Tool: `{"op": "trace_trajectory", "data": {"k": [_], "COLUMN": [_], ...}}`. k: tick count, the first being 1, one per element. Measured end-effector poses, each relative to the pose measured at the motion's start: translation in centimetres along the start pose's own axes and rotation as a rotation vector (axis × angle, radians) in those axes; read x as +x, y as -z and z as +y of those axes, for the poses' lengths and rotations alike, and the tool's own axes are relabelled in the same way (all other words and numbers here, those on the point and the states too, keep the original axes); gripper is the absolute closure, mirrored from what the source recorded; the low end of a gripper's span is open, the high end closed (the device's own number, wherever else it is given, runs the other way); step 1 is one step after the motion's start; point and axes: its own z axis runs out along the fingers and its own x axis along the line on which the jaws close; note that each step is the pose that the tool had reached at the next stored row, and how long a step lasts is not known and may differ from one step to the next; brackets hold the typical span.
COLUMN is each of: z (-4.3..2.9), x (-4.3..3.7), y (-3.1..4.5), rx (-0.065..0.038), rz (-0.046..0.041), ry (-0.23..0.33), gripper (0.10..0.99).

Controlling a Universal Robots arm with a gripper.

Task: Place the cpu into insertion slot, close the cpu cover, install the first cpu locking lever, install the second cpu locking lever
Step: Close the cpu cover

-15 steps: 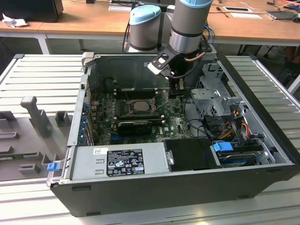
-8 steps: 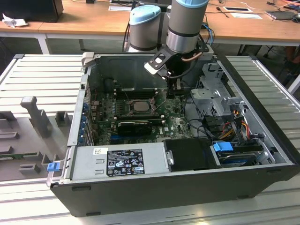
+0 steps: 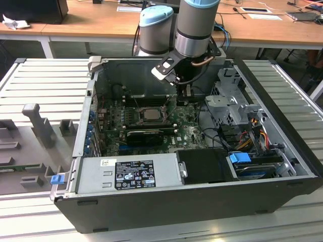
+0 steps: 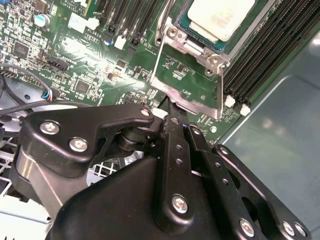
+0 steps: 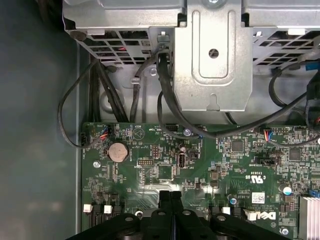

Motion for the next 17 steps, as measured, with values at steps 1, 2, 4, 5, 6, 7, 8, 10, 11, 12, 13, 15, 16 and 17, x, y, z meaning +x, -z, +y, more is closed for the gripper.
{"op": "trace_trajectory", "data": {"k": [1, 2, 4, 5, 6, 7, 8, 10, 11, 12, 13, 15, 16, 17], "z": [-0.03, -0.06, -0.13, -0.19, -0.31, -0.43, -0.54, -0.76, -0.83, -0.96, -1.07, -1.31, -1.49, -1.62], "x": [0.0, 0.0, 0.0, 0.01, 0.01, 0.01, 0.01, 0.01, 0.01, 0.01, 0.01, 0.02, 0.02, 0.02], "y": [0.0, 0.0, 0.0, 0.0, 0.0, 0.0, 0.0, 0.0, 0.01, 0.01, 0.01, 0.01, 0.01, 0.01], "rx": [0.0, 0.0, 0.0, 0.0, 0.0, 0.0, 0.0, 0.0, 0.0, 0.0, 0.0, 0.0, 0.0, 0.0], "rz": [0.0, 0.0, 0.0, 0.0, 0.0, 0.0001, 0.0, 0.0, 0.0, 0.0, 0.0001, 0.0, 0.0, 0.0001], "ry": [0.0, 0.0, 0.0, 0.0, 0.0, 0.0, 0.0, 0.0, 0.0, 0.0, 0.0, 0.0, 0.0, 0.0], "gripper": [0.98, 0.98, 0.98, 0.98, 0.98, 0.98, 0.98, 0.98, 0.98, 0.98, 0.98, 0.98, 0.98, 0.98]}}
